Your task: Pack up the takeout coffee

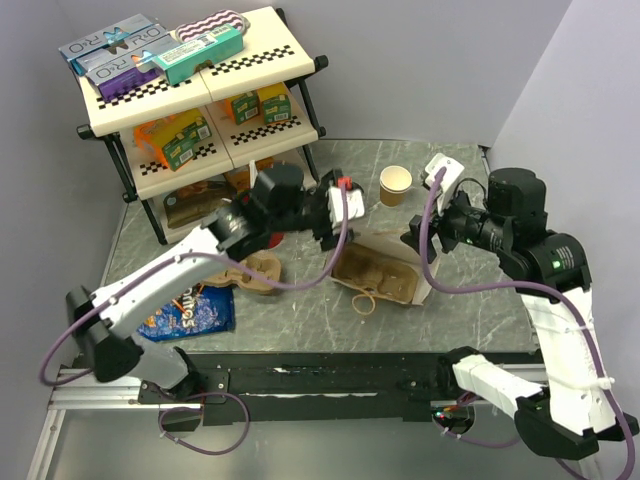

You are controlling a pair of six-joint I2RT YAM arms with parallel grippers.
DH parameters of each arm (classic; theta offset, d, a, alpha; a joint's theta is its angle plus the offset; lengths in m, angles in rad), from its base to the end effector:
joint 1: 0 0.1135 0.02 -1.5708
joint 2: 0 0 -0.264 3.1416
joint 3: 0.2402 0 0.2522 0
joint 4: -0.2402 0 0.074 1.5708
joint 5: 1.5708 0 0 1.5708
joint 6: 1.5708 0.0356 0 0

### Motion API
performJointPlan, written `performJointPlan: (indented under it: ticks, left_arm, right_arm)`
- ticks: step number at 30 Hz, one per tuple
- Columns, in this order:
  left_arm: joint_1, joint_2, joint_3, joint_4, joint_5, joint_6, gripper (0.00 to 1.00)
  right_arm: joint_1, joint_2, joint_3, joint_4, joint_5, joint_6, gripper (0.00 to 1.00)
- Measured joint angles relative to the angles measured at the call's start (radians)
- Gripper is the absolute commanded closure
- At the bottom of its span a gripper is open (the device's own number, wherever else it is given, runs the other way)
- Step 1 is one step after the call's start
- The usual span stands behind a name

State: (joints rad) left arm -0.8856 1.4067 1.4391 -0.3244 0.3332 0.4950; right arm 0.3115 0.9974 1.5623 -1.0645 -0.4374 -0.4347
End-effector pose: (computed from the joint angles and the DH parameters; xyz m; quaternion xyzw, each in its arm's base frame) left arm 0.1953 -0.2573 0.4109 0.5802 0.5472 -0.2447 0.5514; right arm 0.1332 0.0587 0.4662 -0.4091 0.7414 0.1556 0.5087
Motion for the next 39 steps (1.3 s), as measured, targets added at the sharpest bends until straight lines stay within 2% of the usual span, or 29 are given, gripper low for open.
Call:
performJointPlan:
  ticks: [7, 13, 18, 25, 31, 39]
  left_arm:
    - [0.037, 0.201, 0.283, -0.088, 0.174, 0.014, 0.26]
    - [0.037, 0.363, 0.412, -0.154, 0.291, 0.002, 0.28]
    - [0.042, 0.43, 0.426, -0.118, 0.307, -0.087, 0.27]
    - [0.059, 0.433, 0.445, -0.039, 0.31, -0.146, 0.27]
    - [0.103, 0.473, 0.513, 0.037, 0.35, -0.218, 0.28]
    - [0.155, 0.616, 0.621, 0.115, 0.439, -0.333, 0.32]
  right_arm:
    - [0.0, -0.045, 0.008, 0.003, 0.0, 0.003, 0.17]
    - [-0.003, -0.054, 0.017, 0.003, -0.003, -0.004, 0.17]
    - [-0.004, -0.082, -0.022, 0.001, -0.022, -0.028, 0.16]
    - [-0.005, -0.087, -0.092, 0.01, -0.032, -0.071, 0.17]
    - [-0.005, -0.041, -0.117, 0.035, -0.058, -0.08, 0.17]
    - [-0.005, 0.051, -0.152, 0.127, -0.058, -0.06, 0.2]
